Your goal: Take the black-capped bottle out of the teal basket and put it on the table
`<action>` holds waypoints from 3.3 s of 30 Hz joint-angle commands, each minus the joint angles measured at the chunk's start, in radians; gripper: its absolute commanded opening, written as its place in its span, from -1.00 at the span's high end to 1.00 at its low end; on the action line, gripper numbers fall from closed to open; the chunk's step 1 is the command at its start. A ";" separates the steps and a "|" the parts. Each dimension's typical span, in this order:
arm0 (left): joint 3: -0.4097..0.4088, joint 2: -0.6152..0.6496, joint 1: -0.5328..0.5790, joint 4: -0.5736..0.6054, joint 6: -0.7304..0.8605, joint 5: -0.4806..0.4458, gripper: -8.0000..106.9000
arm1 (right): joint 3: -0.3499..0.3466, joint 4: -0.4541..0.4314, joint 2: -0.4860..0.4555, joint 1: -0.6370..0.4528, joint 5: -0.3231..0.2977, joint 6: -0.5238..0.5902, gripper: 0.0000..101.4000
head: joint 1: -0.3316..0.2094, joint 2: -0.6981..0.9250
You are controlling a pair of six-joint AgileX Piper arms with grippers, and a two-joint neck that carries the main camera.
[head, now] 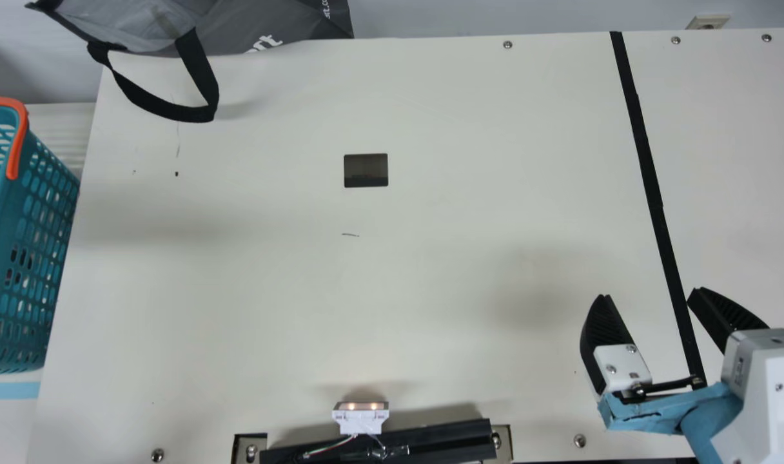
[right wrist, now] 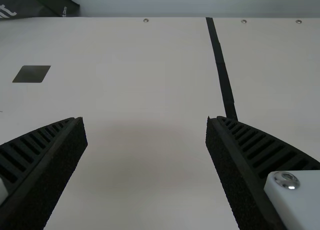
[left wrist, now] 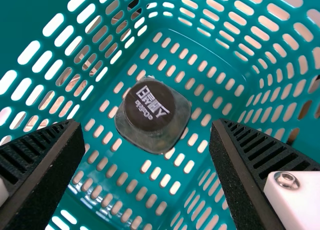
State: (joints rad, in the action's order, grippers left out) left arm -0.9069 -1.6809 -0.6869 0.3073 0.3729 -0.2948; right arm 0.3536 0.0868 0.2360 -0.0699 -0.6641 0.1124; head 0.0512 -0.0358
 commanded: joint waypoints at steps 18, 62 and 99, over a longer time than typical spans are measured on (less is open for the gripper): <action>-0.085 -0.117 -0.005 -0.036 -0.030 0.016 -1.00 | 0.000 0.000 0.000 0.000 0.000 0.000 -0.79 | -0.004 0.008; -0.100 -0.119 0.045 -0.078 -0.055 0.045 0.86 | 0.000 0.000 0.000 0.000 -0.001 0.000 -0.79 | -0.004 0.008; -0.120 0.317 0.043 0.240 0.174 -0.168 0.86 | 0.000 0.000 0.000 0.000 0.000 0.000 -0.79 | -0.004 0.008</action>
State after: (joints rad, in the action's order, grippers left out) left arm -1.0254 -1.3730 -0.6461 0.5432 0.5468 -0.4551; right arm 0.3536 0.0868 0.2360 -0.0699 -0.6642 0.1124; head 0.0512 -0.0358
